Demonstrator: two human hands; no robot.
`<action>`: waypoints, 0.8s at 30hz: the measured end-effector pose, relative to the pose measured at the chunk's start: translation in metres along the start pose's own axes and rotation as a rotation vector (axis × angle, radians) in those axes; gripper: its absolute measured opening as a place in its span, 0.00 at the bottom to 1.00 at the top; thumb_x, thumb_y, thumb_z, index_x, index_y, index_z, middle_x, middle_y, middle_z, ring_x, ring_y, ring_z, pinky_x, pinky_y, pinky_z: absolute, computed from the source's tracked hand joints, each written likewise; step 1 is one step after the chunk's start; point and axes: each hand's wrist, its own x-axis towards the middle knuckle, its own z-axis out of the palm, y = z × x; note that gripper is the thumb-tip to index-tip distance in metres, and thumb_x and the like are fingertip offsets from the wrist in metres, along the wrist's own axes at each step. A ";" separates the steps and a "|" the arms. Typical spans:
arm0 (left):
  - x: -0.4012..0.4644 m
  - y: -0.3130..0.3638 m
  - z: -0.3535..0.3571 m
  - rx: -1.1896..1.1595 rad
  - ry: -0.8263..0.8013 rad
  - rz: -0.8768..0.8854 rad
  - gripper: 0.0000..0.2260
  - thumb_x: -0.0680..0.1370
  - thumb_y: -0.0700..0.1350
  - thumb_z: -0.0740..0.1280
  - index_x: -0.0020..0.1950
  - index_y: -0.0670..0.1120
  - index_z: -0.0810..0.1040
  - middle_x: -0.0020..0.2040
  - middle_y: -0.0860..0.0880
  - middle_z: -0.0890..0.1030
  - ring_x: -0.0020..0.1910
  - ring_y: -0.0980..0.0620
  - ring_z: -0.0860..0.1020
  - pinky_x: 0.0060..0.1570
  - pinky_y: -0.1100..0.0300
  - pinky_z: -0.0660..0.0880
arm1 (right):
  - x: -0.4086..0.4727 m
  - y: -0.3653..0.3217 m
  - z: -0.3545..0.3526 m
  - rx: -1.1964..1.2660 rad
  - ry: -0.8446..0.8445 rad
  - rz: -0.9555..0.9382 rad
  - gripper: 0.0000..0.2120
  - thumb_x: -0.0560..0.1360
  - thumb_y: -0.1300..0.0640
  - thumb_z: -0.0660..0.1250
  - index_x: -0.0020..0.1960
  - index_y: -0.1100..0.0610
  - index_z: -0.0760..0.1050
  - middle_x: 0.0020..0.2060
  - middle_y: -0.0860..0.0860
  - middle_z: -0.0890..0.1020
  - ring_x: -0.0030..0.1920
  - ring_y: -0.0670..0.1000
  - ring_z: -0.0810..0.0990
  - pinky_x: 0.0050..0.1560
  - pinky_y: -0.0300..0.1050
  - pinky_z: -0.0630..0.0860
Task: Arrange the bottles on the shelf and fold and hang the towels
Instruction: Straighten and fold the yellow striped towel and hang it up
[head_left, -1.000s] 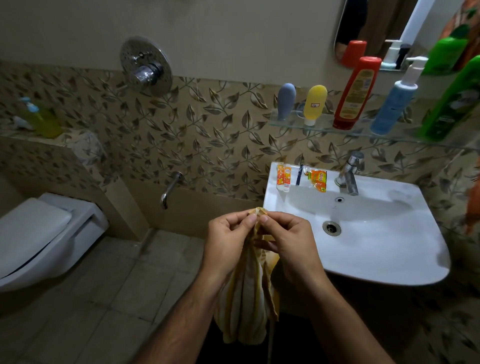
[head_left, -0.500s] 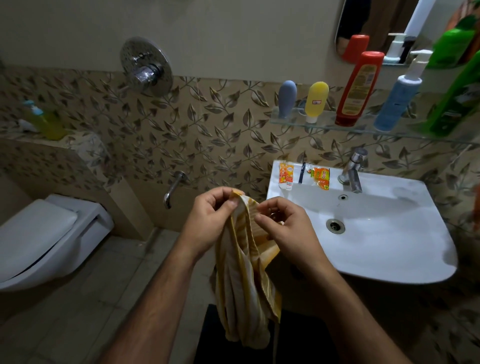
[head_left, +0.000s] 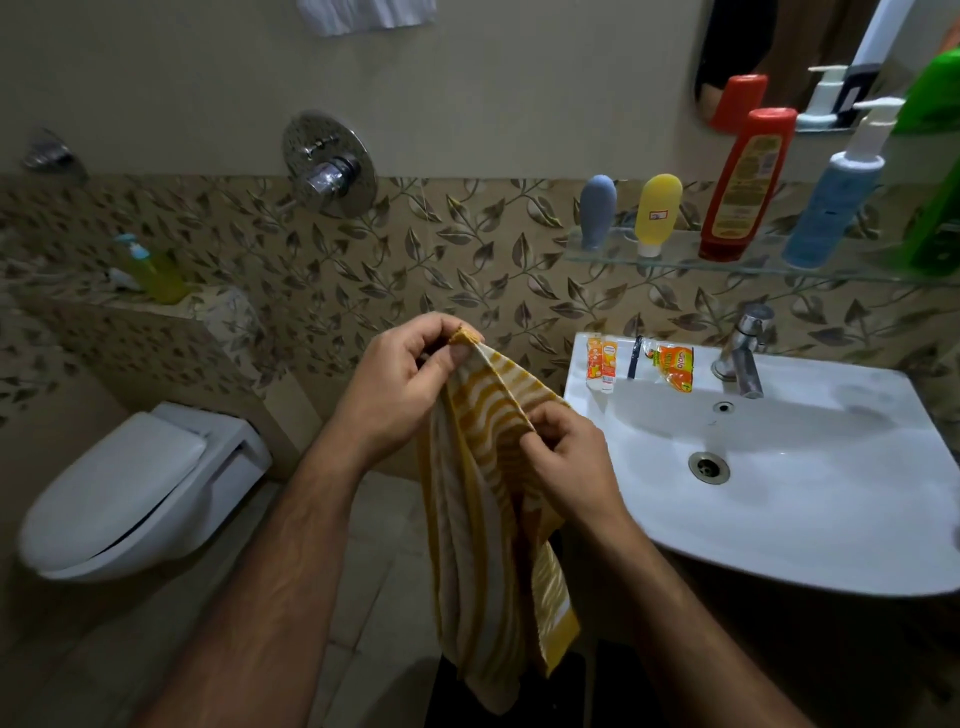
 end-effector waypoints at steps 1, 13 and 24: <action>0.000 0.000 -0.003 0.029 0.007 -0.001 0.09 0.80 0.40 0.65 0.49 0.54 0.81 0.46 0.54 0.83 0.46 0.60 0.80 0.45 0.71 0.74 | -0.001 0.001 -0.001 0.038 0.015 0.008 0.04 0.72 0.56 0.67 0.42 0.50 0.80 0.36 0.45 0.83 0.40 0.47 0.83 0.44 0.56 0.82; 0.002 0.004 -0.032 0.128 -0.013 0.034 0.09 0.79 0.40 0.66 0.50 0.53 0.82 0.46 0.58 0.83 0.47 0.59 0.80 0.45 0.67 0.76 | 0.008 0.003 -0.012 0.013 -0.106 0.037 0.04 0.74 0.57 0.67 0.46 0.51 0.80 0.37 0.50 0.84 0.41 0.52 0.83 0.46 0.57 0.81; 0.011 0.000 -0.014 0.205 0.339 0.030 0.06 0.79 0.46 0.66 0.53 0.51 0.82 0.43 0.60 0.81 0.40 0.64 0.78 0.38 0.72 0.73 | -0.010 0.014 0.021 0.067 -0.043 -0.048 0.12 0.74 0.52 0.68 0.56 0.44 0.72 0.45 0.42 0.82 0.45 0.45 0.82 0.46 0.49 0.81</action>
